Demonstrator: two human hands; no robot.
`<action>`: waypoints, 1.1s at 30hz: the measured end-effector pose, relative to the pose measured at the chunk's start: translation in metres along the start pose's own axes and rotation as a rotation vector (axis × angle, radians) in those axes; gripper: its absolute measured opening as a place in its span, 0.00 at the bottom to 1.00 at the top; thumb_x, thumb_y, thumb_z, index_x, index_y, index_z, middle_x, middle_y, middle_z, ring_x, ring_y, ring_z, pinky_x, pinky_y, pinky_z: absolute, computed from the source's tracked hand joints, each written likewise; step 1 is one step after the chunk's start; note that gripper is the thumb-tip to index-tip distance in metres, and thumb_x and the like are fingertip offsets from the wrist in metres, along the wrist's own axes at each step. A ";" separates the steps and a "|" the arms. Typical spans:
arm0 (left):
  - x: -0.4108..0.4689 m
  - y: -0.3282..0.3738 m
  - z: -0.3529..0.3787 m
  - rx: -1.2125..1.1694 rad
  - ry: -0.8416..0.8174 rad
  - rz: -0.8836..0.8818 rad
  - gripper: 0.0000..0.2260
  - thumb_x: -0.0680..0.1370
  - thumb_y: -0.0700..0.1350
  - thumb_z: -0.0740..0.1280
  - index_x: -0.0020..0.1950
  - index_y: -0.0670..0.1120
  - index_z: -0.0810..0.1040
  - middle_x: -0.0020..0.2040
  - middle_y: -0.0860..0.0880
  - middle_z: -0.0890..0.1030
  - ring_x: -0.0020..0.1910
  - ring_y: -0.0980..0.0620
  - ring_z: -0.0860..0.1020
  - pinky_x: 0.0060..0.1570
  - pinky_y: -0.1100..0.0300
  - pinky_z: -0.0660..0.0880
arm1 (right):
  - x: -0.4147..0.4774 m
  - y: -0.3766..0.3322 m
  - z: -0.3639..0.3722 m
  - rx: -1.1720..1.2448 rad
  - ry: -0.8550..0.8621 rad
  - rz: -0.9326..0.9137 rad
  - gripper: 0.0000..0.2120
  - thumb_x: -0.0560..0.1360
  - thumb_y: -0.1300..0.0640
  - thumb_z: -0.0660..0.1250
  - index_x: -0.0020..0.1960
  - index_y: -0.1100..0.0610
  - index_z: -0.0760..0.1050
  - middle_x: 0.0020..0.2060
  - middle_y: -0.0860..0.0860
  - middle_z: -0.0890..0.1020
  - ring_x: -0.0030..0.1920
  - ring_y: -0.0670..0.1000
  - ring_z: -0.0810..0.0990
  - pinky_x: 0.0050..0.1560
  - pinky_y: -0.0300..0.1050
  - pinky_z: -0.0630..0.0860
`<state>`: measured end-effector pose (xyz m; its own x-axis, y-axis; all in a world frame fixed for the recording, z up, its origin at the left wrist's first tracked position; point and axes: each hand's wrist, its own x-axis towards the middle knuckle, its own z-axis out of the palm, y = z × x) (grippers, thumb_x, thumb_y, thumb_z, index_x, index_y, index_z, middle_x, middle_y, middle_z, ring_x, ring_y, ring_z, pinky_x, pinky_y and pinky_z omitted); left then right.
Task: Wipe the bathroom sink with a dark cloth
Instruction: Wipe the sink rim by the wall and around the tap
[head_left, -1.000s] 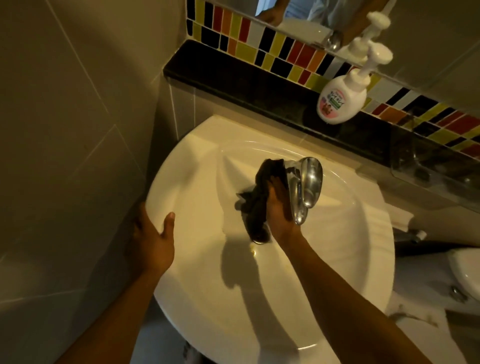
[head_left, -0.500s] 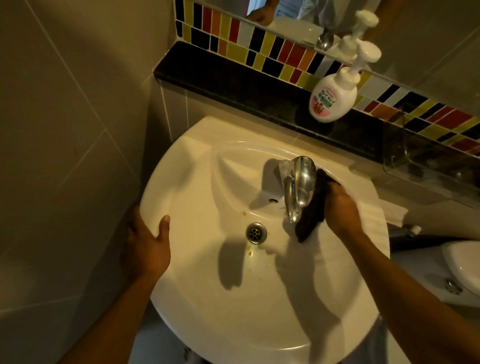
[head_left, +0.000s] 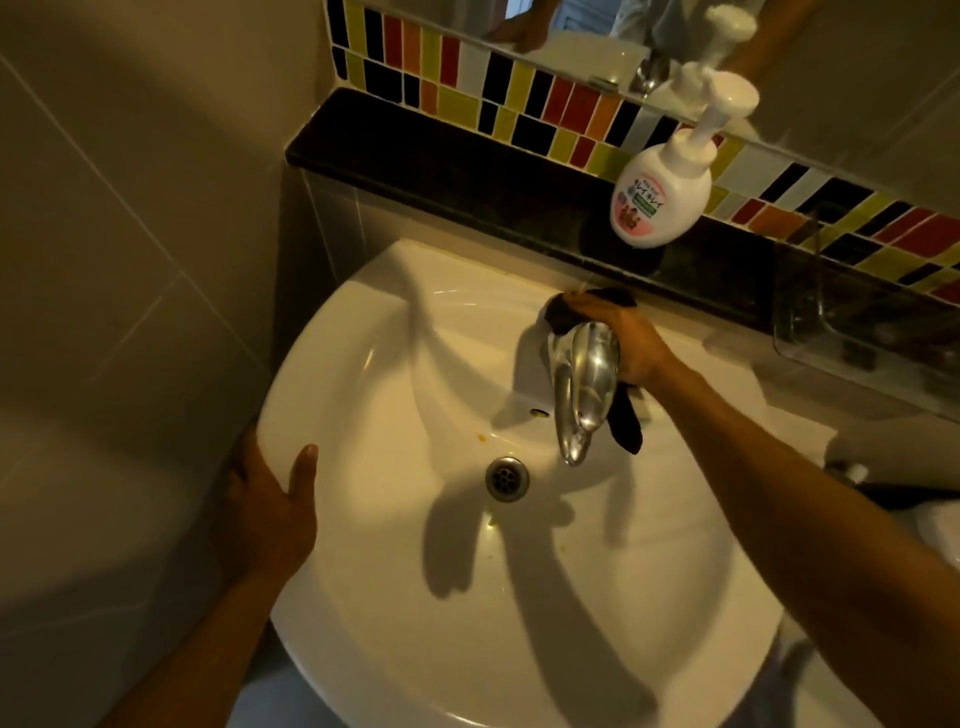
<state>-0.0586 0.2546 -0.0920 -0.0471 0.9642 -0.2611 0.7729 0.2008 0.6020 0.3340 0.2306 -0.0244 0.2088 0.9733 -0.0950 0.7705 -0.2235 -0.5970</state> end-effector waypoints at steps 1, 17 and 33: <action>0.000 0.001 -0.001 0.014 -0.006 -0.010 0.33 0.76 0.63 0.57 0.76 0.50 0.51 0.70 0.36 0.68 0.65 0.31 0.70 0.61 0.34 0.70 | 0.004 0.005 -0.006 -0.094 -0.071 -0.011 0.22 0.73 0.63 0.70 0.66 0.53 0.72 0.64 0.55 0.75 0.67 0.55 0.71 0.70 0.45 0.60; -0.007 0.004 -0.003 0.057 0.022 -0.015 0.32 0.76 0.65 0.57 0.75 0.50 0.56 0.68 0.40 0.71 0.64 0.35 0.72 0.61 0.36 0.71 | -0.065 0.062 0.004 -0.342 -0.077 0.011 0.14 0.78 0.54 0.58 0.63 0.53 0.70 0.55 0.57 0.79 0.54 0.59 0.79 0.54 0.53 0.76; -0.003 -0.001 0.000 0.064 0.041 0.033 0.33 0.77 0.62 0.58 0.76 0.46 0.54 0.72 0.38 0.67 0.67 0.34 0.69 0.63 0.39 0.69 | -0.143 0.074 -0.013 -0.530 -0.033 0.423 0.11 0.78 0.55 0.61 0.58 0.59 0.74 0.53 0.59 0.78 0.50 0.57 0.75 0.49 0.49 0.73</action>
<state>-0.0594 0.2518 -0.0924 -0.0456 0.9766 -0.2103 0.8131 0.1586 0.5601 0.3695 0.0741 -0.0446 0.5453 0.7956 -0.2638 0.8193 -0.5724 -0.0328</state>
